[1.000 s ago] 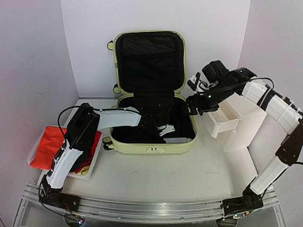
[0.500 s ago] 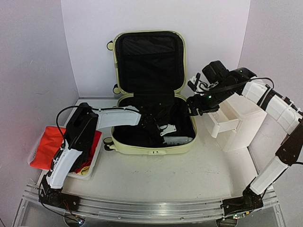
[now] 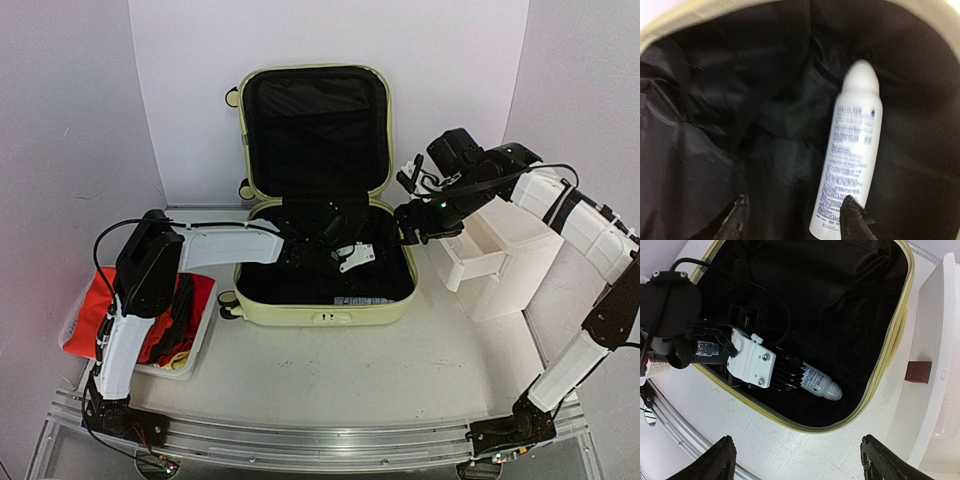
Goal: Open, take out, and arrange the luggage
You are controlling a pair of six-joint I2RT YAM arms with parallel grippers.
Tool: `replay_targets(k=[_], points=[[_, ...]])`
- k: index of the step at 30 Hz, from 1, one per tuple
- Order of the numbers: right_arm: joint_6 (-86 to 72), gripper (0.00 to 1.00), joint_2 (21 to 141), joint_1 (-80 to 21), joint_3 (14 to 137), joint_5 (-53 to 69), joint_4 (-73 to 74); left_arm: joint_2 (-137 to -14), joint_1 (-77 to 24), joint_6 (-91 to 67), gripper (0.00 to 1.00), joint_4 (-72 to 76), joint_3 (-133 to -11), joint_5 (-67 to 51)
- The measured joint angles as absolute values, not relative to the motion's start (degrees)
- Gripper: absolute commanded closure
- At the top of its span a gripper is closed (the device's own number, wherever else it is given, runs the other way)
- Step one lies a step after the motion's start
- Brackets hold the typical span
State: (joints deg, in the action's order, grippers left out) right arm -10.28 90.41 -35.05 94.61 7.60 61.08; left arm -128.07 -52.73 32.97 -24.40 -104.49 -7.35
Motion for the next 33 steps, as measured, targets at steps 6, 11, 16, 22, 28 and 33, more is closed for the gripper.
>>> replay_targets(k=[6,11,16,22,28,33], points=[[-10.3,0.14,90.4,-35.0,94.6,7.6,61.1,-127.6,-52.3,34.9,0.25,-24.7,-104.7,-11.6],[-10.3,0.13,90.4,-35.0,94.6,7.6,61.1,-130.7,-52.2,35.4,0.27,-27.2,-109.4,-16.4],[-10.3,0.13,90.4,-35.0,94.6,7.6,61.2,-135.2,-52.4,35.5,0.28,-30.0,-113.3,-21.9],[-10.3,0.13,90.4,-35.0,94.7,7.6,61.3,-138.3,-52.9,36.0,0.30,-32.8,-113.7,-22.7],[-10.3,0.14,90.4,-35.0,94.7,7.6,61.3,-139.8,-53.2,34.2,0.66,-34.2,-114.5,-21.4],[-10.3,0.12,90.4,-35.0,96.0,6.8,61.6,-139.3,-53.4,32.8,0.80,-35.2,-114.7,-21.1]])
